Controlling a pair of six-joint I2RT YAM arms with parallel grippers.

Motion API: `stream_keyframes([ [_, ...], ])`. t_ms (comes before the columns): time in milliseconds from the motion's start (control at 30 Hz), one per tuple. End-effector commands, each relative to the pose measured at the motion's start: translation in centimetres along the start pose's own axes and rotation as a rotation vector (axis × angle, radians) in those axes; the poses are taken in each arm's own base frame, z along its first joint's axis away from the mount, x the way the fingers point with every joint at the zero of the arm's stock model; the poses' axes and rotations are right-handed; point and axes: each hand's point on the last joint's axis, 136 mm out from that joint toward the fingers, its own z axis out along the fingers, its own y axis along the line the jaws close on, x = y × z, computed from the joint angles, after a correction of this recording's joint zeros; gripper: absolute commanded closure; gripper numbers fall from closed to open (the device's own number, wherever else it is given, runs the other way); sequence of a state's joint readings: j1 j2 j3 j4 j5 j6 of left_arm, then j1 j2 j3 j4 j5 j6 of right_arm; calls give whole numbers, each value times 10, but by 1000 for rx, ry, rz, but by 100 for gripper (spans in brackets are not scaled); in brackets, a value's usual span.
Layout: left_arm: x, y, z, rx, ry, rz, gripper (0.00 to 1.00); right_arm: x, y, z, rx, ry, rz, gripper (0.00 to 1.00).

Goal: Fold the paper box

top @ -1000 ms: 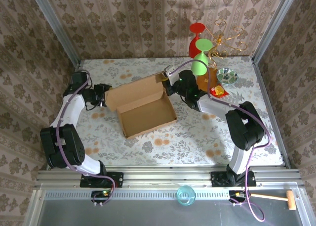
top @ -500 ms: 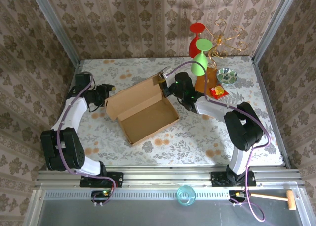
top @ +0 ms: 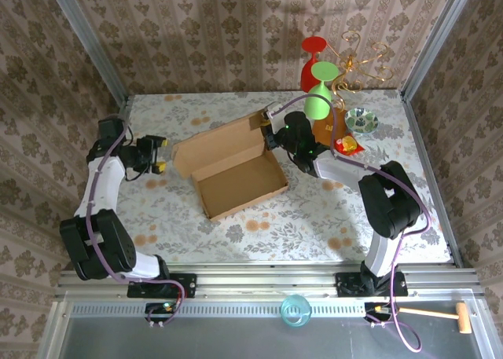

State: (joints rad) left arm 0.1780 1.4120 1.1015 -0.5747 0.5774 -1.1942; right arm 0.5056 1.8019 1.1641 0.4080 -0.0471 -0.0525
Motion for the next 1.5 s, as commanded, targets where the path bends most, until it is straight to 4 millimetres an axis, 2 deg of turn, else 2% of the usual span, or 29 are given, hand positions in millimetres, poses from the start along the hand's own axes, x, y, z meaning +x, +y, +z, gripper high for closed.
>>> stream_keyframes([
  [0,11,-8,8,39,52,-28,39,-16,-4,4,22,-37,1,100],
  [200,32,-14,22,62,100,-64,38,-13,-5,5,36,-29,21,100],
  [367,42,-1,22,56,110,-120,36,-12,-6,5,48,-24,31,100],
  [533,40,10,18,67,93,-175,35,-12,-3,4,49,-30,37,100],
  [967,57,-10,39,141,146,-237,35,-10,5,4,34,-22,54,100],
  [1100,62,-11,43,142,154,-237,36,-10,10,3,26,-23,69,100],
  [1300,63,-7,48,144,154,-241,48,-10,16,4,5,-30,132,100],
  [1467,63,-5,49,141,148,-226,52,-11,20,12,-17,-47,266,100],
])
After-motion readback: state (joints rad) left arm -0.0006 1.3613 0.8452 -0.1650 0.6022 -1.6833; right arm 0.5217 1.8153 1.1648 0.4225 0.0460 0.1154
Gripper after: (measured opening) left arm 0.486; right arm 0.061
